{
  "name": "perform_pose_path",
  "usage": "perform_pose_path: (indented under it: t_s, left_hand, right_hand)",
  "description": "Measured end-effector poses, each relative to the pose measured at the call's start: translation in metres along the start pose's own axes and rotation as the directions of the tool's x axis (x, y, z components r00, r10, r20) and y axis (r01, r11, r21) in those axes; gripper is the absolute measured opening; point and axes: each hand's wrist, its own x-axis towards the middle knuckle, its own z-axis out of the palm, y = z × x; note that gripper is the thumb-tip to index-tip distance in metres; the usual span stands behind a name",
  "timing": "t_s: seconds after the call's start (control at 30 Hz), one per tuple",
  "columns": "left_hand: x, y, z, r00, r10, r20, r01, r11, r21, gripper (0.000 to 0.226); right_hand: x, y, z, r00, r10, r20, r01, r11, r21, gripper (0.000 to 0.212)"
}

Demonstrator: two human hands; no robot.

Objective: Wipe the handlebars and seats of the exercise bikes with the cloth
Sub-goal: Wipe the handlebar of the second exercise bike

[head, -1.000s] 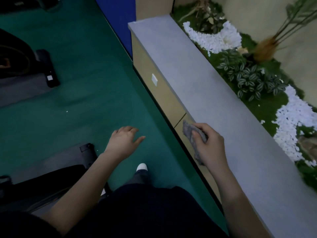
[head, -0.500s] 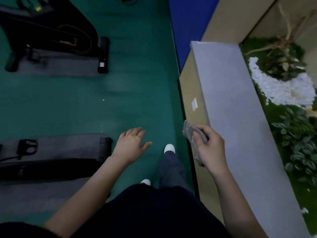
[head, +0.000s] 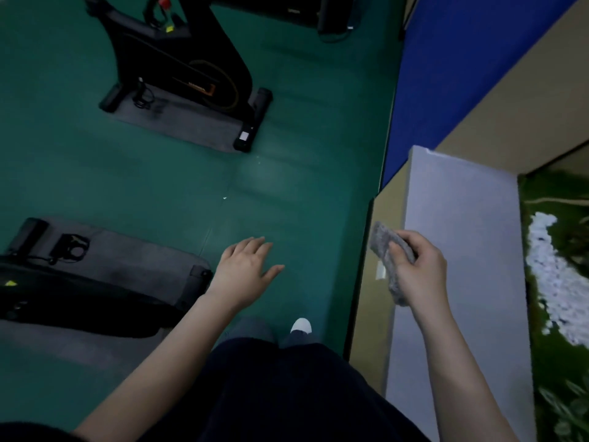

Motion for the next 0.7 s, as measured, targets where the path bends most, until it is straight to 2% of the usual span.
perform_pose_path:
  t_s: [0.1,0.3,0.7]
  left_hand:
    - [0.016,-0.007,-0.007,0.996,-0.090,-0.015,0.089,0.995,-0.047,0.061]
    - [0.057,-0.051,-0.024,0.961,-0.275,-0.026,0.269,0.955,-0.124,0.061]
    - [0.171,-0.170,-0.091,0.904,-0.421,-0.071,0.404,0.898,-0.175,0.061]
  right_hand:
    - [0.037,-0.008,0.006,1.000,-0.009,0.023,0.009,1.000,0.004,0.018]
    - [0.099,-0.043,0.058,0.981,-0.071,0.182,0.078,0.997,-0.031,0.021]
    - [0.225,-0.174,0.206,0.881,-0.297,0.369,0.336,0.941,-0.044,0.016]
